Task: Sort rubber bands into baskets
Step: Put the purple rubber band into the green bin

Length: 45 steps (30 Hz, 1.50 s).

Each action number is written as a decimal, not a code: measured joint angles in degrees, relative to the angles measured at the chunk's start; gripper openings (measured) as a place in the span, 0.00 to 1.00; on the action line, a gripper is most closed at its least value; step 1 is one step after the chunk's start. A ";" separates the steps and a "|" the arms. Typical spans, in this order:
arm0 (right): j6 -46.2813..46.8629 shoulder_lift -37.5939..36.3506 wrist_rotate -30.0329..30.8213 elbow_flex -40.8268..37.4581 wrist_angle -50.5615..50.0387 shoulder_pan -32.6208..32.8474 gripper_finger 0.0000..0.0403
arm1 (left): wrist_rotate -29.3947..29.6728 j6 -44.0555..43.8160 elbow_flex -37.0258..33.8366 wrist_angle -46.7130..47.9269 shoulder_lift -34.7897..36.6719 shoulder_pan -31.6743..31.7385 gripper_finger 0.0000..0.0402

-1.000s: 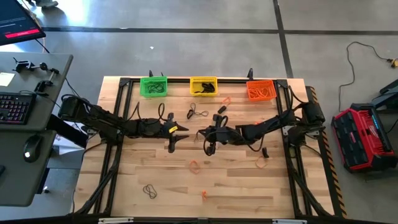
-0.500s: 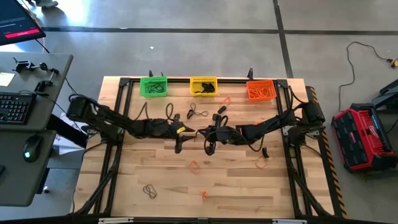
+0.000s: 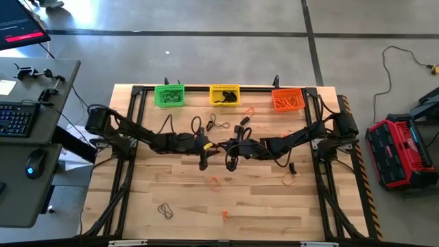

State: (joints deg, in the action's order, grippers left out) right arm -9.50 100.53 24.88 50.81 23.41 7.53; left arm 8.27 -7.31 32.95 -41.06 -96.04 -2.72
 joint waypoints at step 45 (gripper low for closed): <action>9.27 -0.02 5.60 0.07 0.10 0.00 0.03 | 10.45 7.99 5.21 55.36 32.98 37.72 0.00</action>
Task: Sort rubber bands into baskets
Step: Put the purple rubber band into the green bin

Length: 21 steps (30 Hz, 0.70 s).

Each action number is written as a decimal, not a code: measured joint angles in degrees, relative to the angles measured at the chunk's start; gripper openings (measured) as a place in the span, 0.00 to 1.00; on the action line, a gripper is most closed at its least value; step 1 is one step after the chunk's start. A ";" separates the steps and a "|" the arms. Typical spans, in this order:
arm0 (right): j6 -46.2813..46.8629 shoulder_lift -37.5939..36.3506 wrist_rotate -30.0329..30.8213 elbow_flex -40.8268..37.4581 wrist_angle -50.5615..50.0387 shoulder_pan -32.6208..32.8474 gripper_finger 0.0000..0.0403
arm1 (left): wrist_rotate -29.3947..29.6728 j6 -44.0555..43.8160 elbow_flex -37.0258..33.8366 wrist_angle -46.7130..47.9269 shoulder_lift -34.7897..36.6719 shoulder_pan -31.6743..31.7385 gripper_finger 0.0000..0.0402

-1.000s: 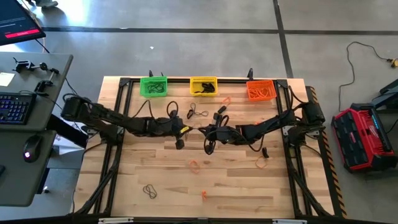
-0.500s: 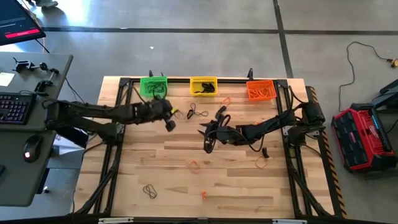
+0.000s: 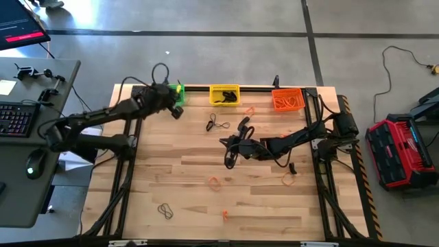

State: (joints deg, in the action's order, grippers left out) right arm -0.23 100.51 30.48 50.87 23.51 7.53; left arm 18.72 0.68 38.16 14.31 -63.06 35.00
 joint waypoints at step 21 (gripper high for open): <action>-0.20 0.00 -1.59 0.00 -0.63 -0.04 0.00 | -7.80 11.87 15.10 9.56 -20.56 19.03 0.00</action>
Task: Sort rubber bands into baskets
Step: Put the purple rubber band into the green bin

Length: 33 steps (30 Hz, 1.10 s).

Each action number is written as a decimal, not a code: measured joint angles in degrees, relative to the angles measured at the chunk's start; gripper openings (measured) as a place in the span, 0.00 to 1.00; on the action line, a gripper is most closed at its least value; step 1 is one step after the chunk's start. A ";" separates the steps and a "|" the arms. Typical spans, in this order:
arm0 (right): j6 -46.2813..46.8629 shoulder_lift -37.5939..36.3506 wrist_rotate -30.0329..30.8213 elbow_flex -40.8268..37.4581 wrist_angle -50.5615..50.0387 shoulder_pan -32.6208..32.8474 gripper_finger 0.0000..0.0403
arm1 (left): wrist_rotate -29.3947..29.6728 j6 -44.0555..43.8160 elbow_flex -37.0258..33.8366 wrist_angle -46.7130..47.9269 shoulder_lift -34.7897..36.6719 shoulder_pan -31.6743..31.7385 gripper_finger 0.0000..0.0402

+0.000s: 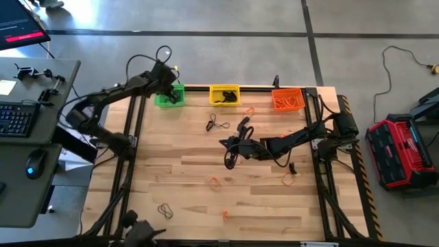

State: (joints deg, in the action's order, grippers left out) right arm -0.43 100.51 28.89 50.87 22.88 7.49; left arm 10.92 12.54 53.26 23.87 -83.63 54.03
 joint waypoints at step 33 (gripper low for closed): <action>0.44 0.00 0.02 0.02 -1.23 0.00 0.00 | -1.60 1.33 2.13 4.28 -13.23 4.03 0.07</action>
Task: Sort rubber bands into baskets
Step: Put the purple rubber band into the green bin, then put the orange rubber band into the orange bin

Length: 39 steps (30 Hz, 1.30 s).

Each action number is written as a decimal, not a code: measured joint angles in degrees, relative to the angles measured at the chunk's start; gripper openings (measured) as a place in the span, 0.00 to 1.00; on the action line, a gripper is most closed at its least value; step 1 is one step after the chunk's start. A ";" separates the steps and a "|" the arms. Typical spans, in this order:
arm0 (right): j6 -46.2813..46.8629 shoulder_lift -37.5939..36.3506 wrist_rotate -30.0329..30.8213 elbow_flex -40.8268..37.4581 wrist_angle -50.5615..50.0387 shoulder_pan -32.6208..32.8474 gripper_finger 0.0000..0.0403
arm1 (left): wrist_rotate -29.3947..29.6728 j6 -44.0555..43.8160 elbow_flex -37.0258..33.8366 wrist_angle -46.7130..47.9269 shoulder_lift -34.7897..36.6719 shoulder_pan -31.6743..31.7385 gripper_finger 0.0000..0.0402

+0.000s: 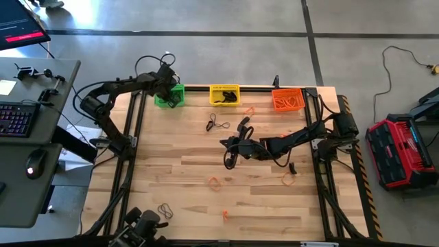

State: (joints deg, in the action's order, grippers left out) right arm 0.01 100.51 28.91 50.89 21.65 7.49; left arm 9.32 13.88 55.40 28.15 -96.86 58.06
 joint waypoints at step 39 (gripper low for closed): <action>1.22 0.00 -1.12 0.00 0.00 -3.02 0.00 | 4.82 -1.83 -7.62 -13.36 16.34 -9.12 0.34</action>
State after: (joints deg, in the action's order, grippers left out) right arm 1.23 100.51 27.78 50.89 21.65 4.47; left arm 14.14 12.04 47.78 14.78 -80.52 48.94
